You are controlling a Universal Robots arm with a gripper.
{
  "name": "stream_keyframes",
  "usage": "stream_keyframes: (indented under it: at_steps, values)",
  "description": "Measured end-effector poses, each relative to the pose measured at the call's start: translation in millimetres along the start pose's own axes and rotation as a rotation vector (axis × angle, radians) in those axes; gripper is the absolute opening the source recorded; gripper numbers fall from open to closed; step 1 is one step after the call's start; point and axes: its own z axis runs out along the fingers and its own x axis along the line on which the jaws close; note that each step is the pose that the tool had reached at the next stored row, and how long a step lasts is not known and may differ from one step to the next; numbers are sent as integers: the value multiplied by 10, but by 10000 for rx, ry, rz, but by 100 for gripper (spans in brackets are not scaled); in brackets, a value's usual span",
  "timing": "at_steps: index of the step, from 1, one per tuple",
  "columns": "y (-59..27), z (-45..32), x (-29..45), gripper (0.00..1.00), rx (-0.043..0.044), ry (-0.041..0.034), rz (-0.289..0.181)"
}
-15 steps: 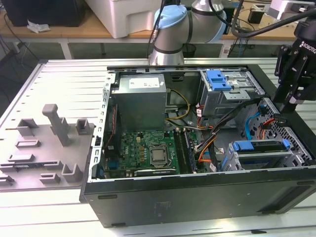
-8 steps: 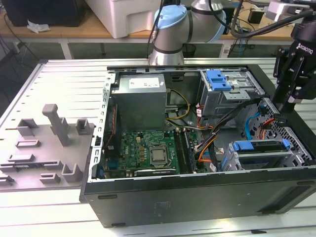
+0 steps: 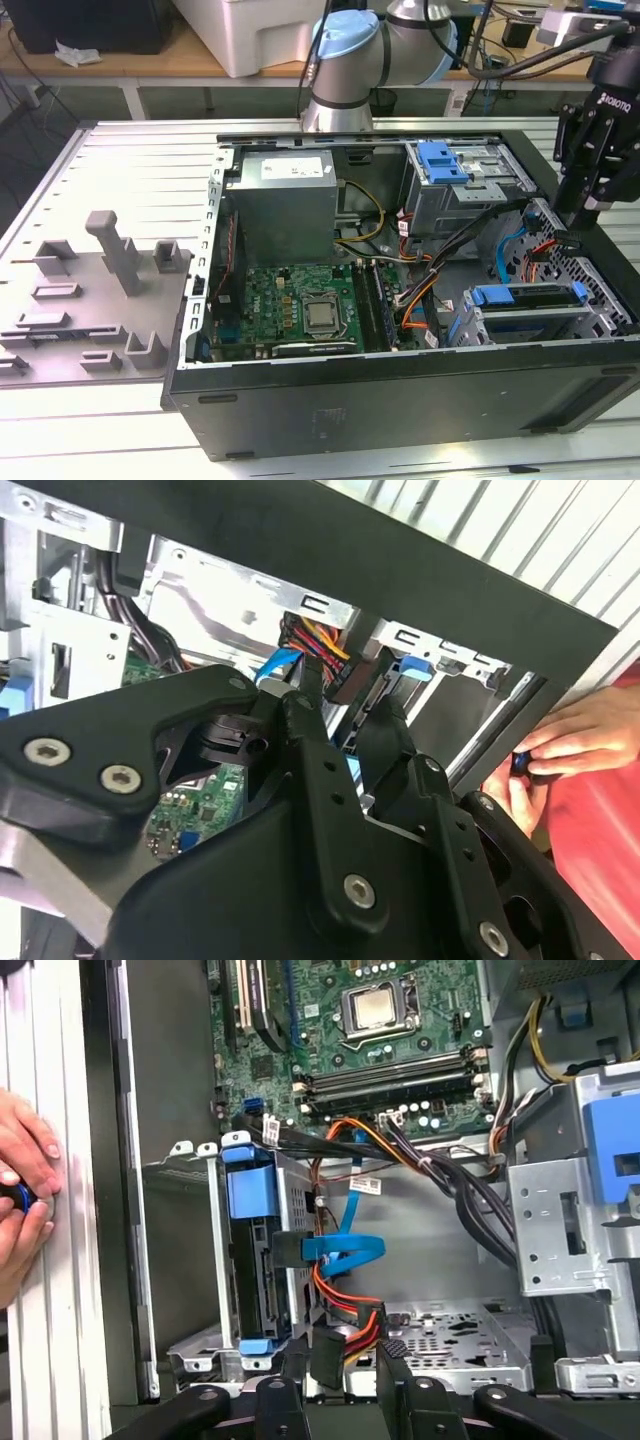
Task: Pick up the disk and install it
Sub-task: 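Insert the first disk wire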
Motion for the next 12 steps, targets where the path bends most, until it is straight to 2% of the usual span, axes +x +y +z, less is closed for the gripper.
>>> stream_keyframes:
  at_steps: [2,3,7,8,9,12]
  values:
    - [-4,32,-48,41,-4,249,13]
    - [-4,33,-77,41,-8,349,17]
    - [-7,37,-186,41,-15,686,35]
    - [-11,42,-197,41,-17,745,37]
    - [-12,48,-201,41,-16,768,38]
    - [-14,57,-204,41,-16,777,41]
